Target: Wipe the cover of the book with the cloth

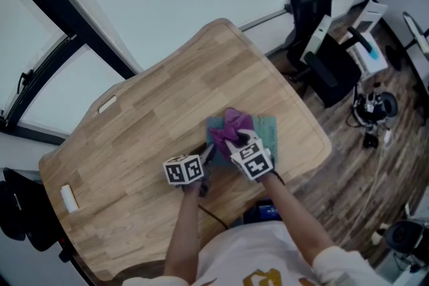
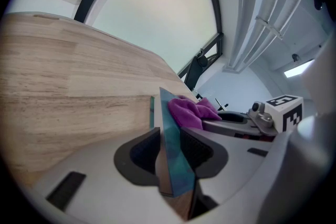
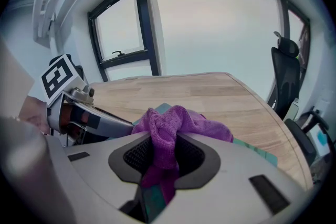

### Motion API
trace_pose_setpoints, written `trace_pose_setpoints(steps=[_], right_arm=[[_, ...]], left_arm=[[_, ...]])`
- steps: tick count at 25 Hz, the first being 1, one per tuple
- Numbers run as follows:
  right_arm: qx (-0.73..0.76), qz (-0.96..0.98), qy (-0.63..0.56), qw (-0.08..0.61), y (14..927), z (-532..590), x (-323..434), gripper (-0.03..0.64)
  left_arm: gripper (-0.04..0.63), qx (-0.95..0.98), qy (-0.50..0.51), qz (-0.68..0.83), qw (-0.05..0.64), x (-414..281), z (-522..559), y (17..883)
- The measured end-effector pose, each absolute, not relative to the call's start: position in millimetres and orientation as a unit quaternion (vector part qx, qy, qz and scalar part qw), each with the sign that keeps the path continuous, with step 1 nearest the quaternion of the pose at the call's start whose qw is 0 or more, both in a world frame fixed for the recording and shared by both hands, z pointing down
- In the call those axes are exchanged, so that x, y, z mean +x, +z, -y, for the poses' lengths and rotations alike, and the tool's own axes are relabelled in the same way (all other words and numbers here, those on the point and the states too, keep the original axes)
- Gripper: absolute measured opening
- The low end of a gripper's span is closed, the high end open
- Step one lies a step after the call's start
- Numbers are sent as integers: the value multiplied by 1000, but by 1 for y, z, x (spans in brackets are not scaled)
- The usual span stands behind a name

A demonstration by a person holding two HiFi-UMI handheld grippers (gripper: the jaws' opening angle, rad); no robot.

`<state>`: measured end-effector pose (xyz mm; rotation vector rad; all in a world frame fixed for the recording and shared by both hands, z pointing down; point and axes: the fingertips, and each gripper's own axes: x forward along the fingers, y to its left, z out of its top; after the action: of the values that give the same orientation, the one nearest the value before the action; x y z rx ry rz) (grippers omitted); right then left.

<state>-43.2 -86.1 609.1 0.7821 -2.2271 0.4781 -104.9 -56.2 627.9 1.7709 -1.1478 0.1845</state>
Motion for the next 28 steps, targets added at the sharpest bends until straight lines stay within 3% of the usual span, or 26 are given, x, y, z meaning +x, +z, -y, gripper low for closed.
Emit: trace_pose_setpoints(steps=[16,22,28], right_arm=[[280,877,226,318,605,72,-45,98],[321,875,194,305,590,67,-27,98],[402,858,167,274,564,75,13,98]], left_arm=[[121,731,74,472,487,-106,58,628],[121,720,0,496,485,-118,56,627],[121,730,23,537,422,-127,44,608]])
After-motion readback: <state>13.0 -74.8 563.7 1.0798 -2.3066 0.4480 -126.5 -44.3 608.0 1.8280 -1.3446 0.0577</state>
